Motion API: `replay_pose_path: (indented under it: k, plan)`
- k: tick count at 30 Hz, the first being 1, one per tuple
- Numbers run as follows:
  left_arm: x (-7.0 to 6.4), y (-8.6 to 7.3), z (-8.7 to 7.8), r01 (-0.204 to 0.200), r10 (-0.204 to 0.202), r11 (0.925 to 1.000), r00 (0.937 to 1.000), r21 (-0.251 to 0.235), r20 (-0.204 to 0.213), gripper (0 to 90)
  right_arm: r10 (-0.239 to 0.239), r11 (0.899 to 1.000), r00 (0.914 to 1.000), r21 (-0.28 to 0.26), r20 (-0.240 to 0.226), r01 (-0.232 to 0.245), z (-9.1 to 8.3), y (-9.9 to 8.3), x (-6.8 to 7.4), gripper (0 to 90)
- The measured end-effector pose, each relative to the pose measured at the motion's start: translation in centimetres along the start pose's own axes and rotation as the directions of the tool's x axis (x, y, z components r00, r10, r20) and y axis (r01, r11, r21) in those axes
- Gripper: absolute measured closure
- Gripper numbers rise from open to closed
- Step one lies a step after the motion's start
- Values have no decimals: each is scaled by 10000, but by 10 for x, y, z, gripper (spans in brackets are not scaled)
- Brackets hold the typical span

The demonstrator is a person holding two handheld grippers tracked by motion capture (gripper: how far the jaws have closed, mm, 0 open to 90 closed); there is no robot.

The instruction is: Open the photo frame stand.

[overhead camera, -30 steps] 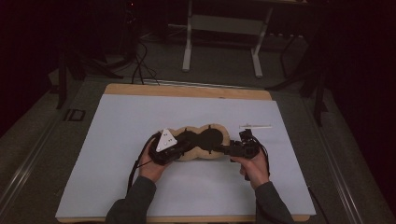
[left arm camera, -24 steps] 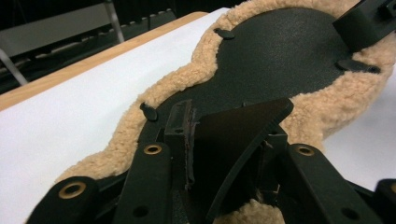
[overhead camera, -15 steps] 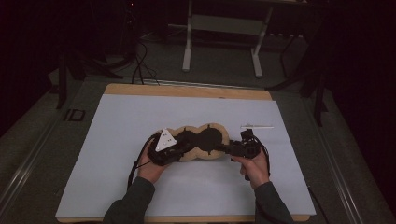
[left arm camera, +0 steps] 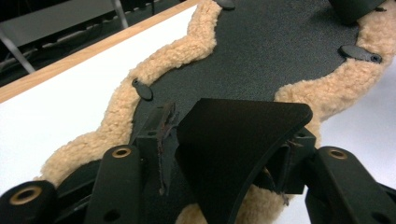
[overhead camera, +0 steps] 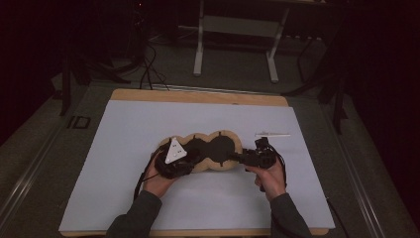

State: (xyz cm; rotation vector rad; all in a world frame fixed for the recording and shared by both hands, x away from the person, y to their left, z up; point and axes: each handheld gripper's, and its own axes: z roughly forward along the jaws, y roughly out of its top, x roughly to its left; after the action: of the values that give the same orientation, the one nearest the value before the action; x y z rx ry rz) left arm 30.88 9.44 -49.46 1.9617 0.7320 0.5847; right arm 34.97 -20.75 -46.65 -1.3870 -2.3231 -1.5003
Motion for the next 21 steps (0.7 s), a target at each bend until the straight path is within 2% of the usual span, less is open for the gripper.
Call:
replay_pose_path:
  k: [6,10,18,21]
  plan:
    - [-1,-2,-7,-92,91,9999,9999,69,146,451,-60,10000,10000,9,-3,60,-1,0,0,458]
    - [-1,-6,-13,187,-201,9995,9982,270,559,432,-195,9998,9998,54,76,195,-1,0,1,479]
    - [2,-13,-29,476,-480,9988,9955,74,816,417,-304,9995,9994,125,143,302,0,0,1,491]
    - [4,-16,-34,498,-512,9986,9945,177,909,417,-336,9993,9993,164,177,333,0,0,1,495]
